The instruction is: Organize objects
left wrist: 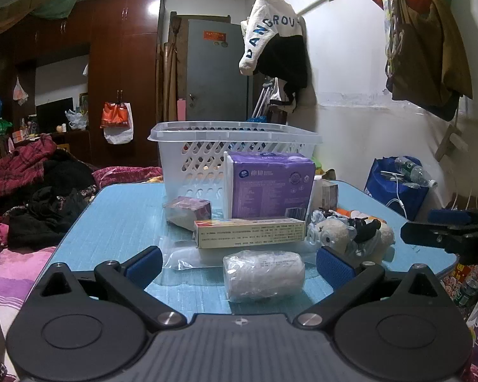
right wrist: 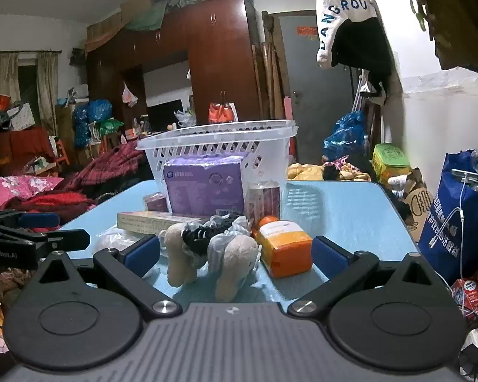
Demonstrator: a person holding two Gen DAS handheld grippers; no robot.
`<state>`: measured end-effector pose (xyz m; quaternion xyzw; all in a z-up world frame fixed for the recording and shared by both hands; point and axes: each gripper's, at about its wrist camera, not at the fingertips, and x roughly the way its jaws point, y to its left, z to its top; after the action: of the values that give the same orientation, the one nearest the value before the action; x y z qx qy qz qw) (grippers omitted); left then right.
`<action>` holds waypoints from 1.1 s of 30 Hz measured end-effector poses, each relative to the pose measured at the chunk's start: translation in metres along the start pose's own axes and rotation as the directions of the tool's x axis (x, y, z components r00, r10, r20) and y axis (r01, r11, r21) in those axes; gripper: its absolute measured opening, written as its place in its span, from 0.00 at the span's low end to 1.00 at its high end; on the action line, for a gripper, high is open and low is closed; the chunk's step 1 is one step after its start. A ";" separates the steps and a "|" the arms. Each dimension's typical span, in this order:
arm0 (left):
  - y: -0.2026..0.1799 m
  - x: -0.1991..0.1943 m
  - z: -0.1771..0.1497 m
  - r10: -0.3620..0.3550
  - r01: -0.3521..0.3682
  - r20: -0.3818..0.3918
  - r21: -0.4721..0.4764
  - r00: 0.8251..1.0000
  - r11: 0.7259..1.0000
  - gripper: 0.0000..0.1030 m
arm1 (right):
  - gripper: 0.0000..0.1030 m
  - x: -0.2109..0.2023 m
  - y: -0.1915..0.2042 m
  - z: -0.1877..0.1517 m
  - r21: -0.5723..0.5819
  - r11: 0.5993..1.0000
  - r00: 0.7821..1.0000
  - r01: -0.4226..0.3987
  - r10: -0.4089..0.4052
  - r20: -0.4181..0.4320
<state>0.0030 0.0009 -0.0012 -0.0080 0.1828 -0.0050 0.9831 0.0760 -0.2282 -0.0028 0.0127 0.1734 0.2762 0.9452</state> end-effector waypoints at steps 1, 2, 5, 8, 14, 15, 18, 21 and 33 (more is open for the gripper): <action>0.000 0.001 0.000 0.000 0.000 0.000 -0.001 1.000 1.000 1.00 | 1.00 0.000 0.000 0.000 -0.003 1.000 1.000 0.001 -0.001 -0.001; 0.000 0.001 0.000 0.001 -0.001 -0.002 -0.003 1.000 1.000 1.00 | 1.00 0.000 0.000 -0.001 -0.004 1.000 1.000 0.004 -0.004 -0.002; 0.000 0.001 0.000 0.000 0.000 -0.002 -0.002 1.000 1.000 1.00 | 1.00 -0.001 -0.001 0.000 -0.002 1.000 1.000 0.009 -0.009 0.001; 0.000 0.000 -0.001 0.000 0.000 0.002 -0.001 1.000 1.000 1.00 | 1.00 -0.001 -0.002 -0.001 -0.007 1.000 1.000 0.009 -0.009 0.001; 0.002 0.000 0.000 0.003 -0.002 0.003 -0.008 1.000 1.000 1.00 | 1.00 0.001 0.000 -0.001 -0.018 1.000 1.000 0.014 -0.014 -0.005; 0.002 0.000 0.000 0.003 -0.003 0.005 -0.009 1.000 1.000 1.00 | 1.00 0.001 0.000 -0.001 -0.018 1.000 1.000 0.014 -0.014 -0.006; 0.003 0.000 0.000 0.005 -0.005 0.007 -0.010 1.000 1.000 1.00 | 1.00 0.001 0.000 -0.002 -0.019 1.000 1.000 0.015 -0.015 -0.007; 0.003 0.000 0.000 0.005 -0.005 0.007 -0.009 1.000 1.000 1.00 | 1.00 0.001 0.000 -0.002 -0.020 1.000 1.000 0.014 -0.014 -0.007; 0.003 0.000 0.000 0.006 -0.006 0.007 -0.011 1.000 1.000 1.00 | 1.00 0.001 0.000 -0.002 -0.026 1.000 1.000 0.012 -0.012 -0.009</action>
<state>0.0031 0.0037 -0.0010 -0.0129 0.1792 -0.0011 0.9837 0.0759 -0.2280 -0.0053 -0.0017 0.1742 0.2729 0.9461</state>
